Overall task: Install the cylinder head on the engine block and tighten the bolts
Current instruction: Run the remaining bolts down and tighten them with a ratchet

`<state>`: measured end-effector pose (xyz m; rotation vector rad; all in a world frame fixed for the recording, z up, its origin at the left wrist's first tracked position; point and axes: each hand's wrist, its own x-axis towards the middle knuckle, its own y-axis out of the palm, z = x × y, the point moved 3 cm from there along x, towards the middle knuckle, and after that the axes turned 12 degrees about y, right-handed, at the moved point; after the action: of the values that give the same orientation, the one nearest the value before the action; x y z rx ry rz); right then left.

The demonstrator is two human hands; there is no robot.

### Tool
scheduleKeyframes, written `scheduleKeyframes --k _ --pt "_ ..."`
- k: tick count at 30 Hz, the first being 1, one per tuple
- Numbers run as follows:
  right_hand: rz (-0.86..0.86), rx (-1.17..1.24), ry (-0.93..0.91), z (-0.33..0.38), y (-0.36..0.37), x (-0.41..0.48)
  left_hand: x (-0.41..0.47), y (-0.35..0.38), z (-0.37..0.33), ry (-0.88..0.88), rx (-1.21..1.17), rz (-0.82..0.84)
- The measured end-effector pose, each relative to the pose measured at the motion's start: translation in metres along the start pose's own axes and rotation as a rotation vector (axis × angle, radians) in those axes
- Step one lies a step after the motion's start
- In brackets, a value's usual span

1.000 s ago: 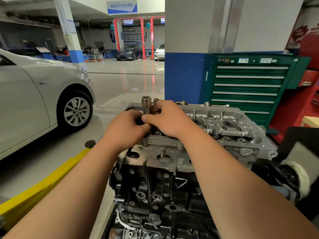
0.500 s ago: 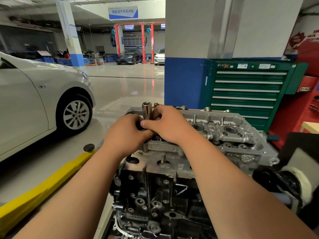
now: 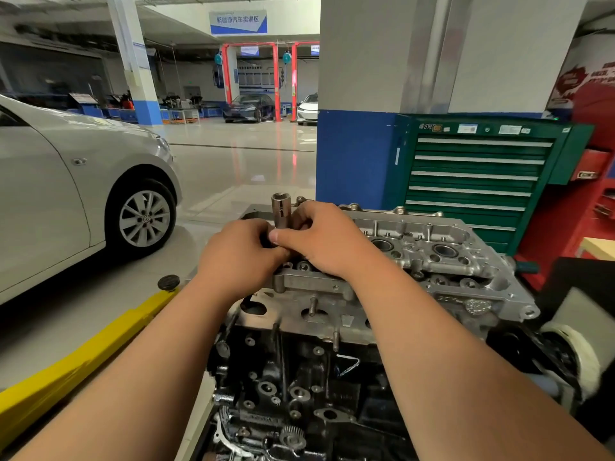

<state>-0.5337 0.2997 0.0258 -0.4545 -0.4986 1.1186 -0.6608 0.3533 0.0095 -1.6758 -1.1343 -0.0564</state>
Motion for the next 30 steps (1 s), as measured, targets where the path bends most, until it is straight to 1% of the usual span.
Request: scheduleKeyframes --k 4,6,10,17,20,23,25,27,30 --pt "0.082 -0.019 -0.032 0.0026 -0.0017 -0.0018 -0.0016 -0.0013 0.0041 0.049 -0.067 0.035" --pt "0.059 -0.022 -0.024 0.0026 -0.002 -0.0011 -0.0014 -0.0005 0.0028 0.051 -0.072 0.045" --pt "0.01 -0.004 -0.001 0.0015 -0.0005 0.0 0.0004 -0.0005 -0.0004 0.032 0.038 0.003" --pt "0.086 -0.016 -0.021 0.0016 -0.0008 0.0 -0.0007 -0.001 0.0043 0.078 -0.056 0.025" --pt "0.034 -0.012 -0.019 0.002 -0.002 0.0009 0.0006 -0.0004 0.0037 0.06 -0.061 0.038" --pt "-0.006 -0.03 -0.022 0.0012 -0.0007 0.0012 0.0008 0.0 0.0014 0.022 0.038 -0.001" --pt "-0.021 -0.04 -0.029 0.0007 -0.0003 0.0011 0.0008 0.0007 0.0003 0.012 0.052 -0.023" --pt "0.002 -0.033 -0.032 0.0004 -0.0002 0.0009 -0.0001 0.0007 0.0002 0.014 0.025 -0.033" --pt "0.082 -0.021 -0.044 0.0019 -0.0005 0.0003 -0.0015 -0.0012 0.0016 0.022 -0.044 0.003"
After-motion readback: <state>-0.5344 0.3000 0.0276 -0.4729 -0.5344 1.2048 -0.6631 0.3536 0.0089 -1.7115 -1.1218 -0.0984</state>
